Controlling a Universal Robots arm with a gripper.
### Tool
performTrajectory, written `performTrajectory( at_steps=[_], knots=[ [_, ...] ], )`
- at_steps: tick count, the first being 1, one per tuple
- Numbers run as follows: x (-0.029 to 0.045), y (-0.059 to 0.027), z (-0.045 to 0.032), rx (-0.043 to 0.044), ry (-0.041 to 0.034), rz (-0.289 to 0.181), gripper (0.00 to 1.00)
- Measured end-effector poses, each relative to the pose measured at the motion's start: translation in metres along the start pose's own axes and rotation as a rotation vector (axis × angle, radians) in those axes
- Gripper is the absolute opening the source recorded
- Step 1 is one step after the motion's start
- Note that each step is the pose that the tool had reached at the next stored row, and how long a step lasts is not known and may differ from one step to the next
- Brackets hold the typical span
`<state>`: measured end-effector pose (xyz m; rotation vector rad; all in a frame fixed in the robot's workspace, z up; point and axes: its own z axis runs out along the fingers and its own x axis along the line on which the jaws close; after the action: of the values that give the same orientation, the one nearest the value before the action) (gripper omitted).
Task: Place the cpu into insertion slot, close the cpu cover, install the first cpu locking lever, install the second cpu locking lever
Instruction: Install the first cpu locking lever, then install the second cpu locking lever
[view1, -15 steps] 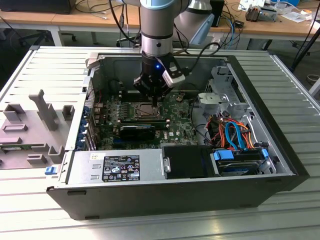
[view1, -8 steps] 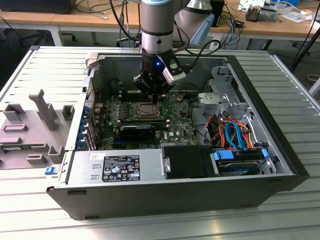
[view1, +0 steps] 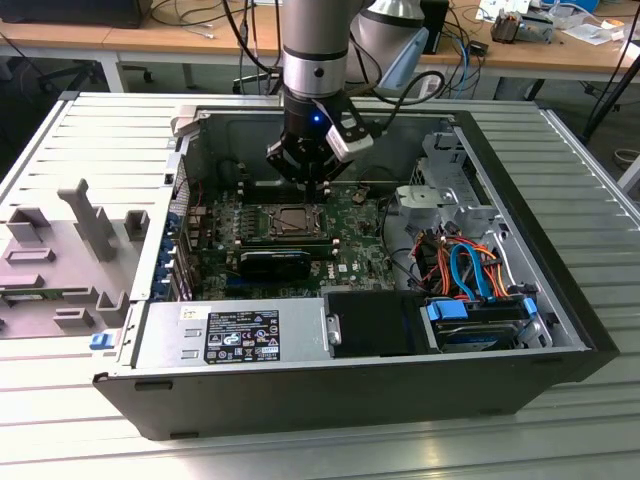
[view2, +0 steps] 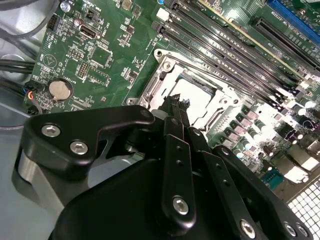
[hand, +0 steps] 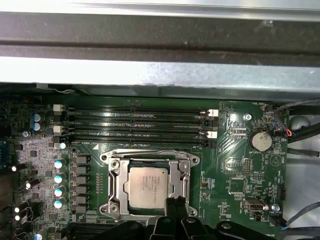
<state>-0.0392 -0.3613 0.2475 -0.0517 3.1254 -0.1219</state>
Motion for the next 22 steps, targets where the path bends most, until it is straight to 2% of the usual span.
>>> performTrajectory(
  at_steps=[14,18,22],
  knots=[
    [0.0001,-0.0019,0.0,0.0001,0.0002,0.0,0.11],
    [0.0003,-0.0081,0.0005,0.0001,0.0002,0.0,0.11],
    [0.0008,-0.0228,0.0018,-0.0008,0.0001,0.0,0.11]
  ],
)
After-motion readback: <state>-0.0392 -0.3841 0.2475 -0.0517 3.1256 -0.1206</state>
